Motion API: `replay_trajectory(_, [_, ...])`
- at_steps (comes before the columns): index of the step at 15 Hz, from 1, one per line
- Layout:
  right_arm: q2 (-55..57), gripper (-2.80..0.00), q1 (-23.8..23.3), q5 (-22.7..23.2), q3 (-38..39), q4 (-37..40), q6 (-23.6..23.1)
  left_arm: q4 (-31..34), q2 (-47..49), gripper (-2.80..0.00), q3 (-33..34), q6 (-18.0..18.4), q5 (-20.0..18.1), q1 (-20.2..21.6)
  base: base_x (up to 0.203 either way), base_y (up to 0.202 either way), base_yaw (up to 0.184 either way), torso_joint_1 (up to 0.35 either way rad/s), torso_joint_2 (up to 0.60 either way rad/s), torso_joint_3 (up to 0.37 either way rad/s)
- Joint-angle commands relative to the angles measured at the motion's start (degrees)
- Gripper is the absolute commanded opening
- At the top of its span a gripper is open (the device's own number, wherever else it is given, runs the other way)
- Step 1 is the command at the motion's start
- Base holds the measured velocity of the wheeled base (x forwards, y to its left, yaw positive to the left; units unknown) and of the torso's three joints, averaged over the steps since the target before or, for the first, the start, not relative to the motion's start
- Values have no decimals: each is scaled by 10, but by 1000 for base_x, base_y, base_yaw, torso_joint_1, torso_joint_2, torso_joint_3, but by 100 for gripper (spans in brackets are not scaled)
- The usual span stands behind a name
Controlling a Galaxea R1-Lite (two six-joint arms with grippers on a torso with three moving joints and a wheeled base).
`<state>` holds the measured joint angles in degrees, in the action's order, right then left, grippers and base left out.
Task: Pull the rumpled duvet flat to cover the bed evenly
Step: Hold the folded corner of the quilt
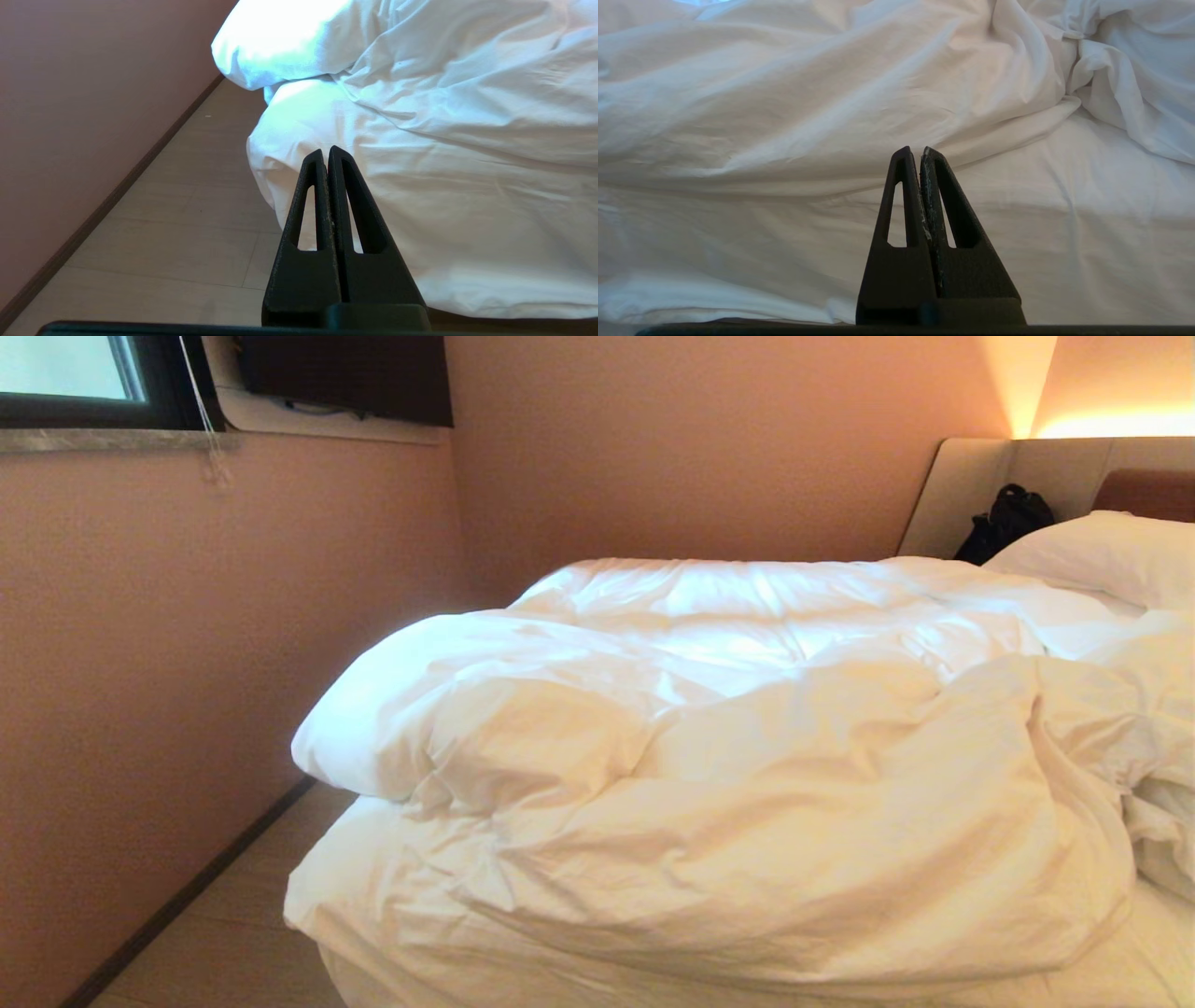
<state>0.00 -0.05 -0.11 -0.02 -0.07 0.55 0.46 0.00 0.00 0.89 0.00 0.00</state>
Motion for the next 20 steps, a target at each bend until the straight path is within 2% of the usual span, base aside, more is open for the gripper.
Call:
replay_trajectory(1, [0,-280,0,0,0,0,0,0,0,-280,0,-1,0,0,0,0,0,0,0,0])
replay_trajectory(13, [0,-280,1,0,0,0,0,2,1,-280,-1,3,1,0,0,0,0,0,0,0])
replay_trajectory(18, [0,-280,1,0,0,0,1,1,0,-280,0,2,1,0,-160,0,2,3,3,2])
replay_trajectory(20, [0,-280,1,0,-1,0,1,2,0,-280,0,2,1,0,0,0,0,0,0,0])
